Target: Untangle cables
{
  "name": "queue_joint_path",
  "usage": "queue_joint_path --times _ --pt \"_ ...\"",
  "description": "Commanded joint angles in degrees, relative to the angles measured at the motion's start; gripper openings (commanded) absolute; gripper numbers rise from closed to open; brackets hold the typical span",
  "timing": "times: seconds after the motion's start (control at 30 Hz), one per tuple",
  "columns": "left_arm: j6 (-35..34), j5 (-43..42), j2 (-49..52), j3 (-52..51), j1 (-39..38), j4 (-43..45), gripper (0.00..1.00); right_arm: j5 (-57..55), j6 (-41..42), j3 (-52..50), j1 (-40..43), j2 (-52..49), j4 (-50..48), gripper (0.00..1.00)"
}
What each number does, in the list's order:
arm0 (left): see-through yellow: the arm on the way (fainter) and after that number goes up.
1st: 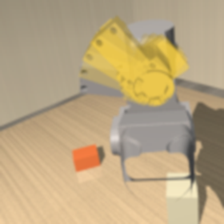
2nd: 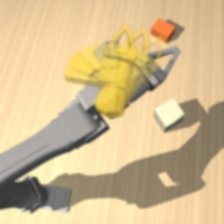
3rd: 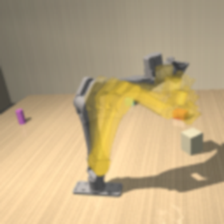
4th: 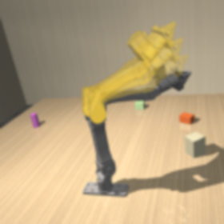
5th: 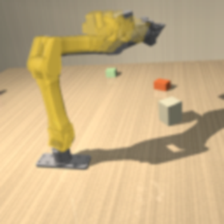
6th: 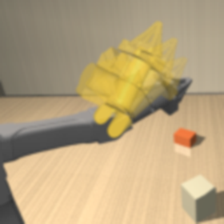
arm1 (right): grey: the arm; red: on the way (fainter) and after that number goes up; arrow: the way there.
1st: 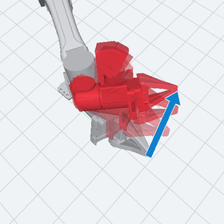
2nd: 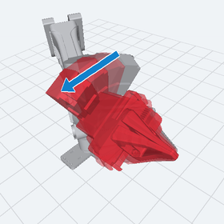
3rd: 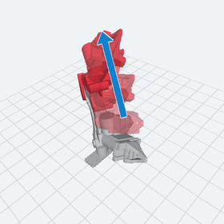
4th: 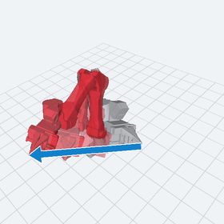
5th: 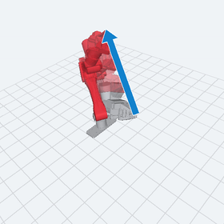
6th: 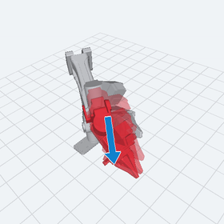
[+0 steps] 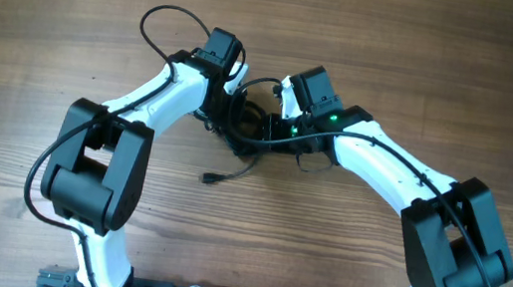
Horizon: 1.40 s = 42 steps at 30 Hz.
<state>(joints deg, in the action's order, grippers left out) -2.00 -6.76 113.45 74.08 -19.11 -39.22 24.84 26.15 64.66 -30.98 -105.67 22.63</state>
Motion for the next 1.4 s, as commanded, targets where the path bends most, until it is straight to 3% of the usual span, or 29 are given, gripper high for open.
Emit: queue_joint_path --times 0.0,0.03,0.1,0.33,0.47,0.6,0.7,0.9,1.0,1.17,1.37 --pt "0.2 2.8 0.9 -0.6 0.4 -0.1 0.31 -5.6 4.2 0.5 -0.3 -1.1 0.1 0.3" --pt "0.2 2.8 0.9 -0.5 0.4 -0.3 0.43 -6.0 4.4 0.5 -0.3 -1.1 0.1 0.29" --pt "0.2 2.8 0.9 -0.1 0.4 -1.7 0.52 -6.0 4.5 0.5 -0.3 -1.1 0.2 0.29" --pt "-0.4 -2.6 -0.7 7.3 0.4 -13.7 0.52 -5.7 4.8 0.5 -0.3 -1.2 0.4 0.29" --pt "-8.4 -4.1 -1.8 8.0 0.4 -16.0 0.63 -3.8 5.6 0.5 -0.3 -1.3 0.7 0.29" --pt "-15.0 -1.7 -0.5 7.8 0.4 -15.8 0.55 -2.7 5.6 0.5 -0.3 -1.5 1.0 0.29" --pt "-15.6 -0.6 0.7 7.5 0.4 -15.7 0.5 -1.3 5.6 0.5 -0.4 -1.6 1.1 0.29" --pt "-15.6 0.8 2.6 7.5 0.4 -14.3 0.22 -0.6 5.6 0.5 -1.4 -1.8 1.4 0.29" --pt "-15.6 4.5 3.0 7.5 0.4 -13.9 0.13 -1.4 7.0 0.5 -2.4 -1.8 1.4 0.29" --pt "-15.1 10.2 3.0 7.5 0.4 -14.0 0.09 -4.1 9.0 0.5 -4.1 -1.8 0.8 0.29" --pt "-14.9 11.2 3.0 7.5 0.5 -14.0 0.09 -6.1 10.4 0.5 -5.1 -1.9 0.2 0.29"
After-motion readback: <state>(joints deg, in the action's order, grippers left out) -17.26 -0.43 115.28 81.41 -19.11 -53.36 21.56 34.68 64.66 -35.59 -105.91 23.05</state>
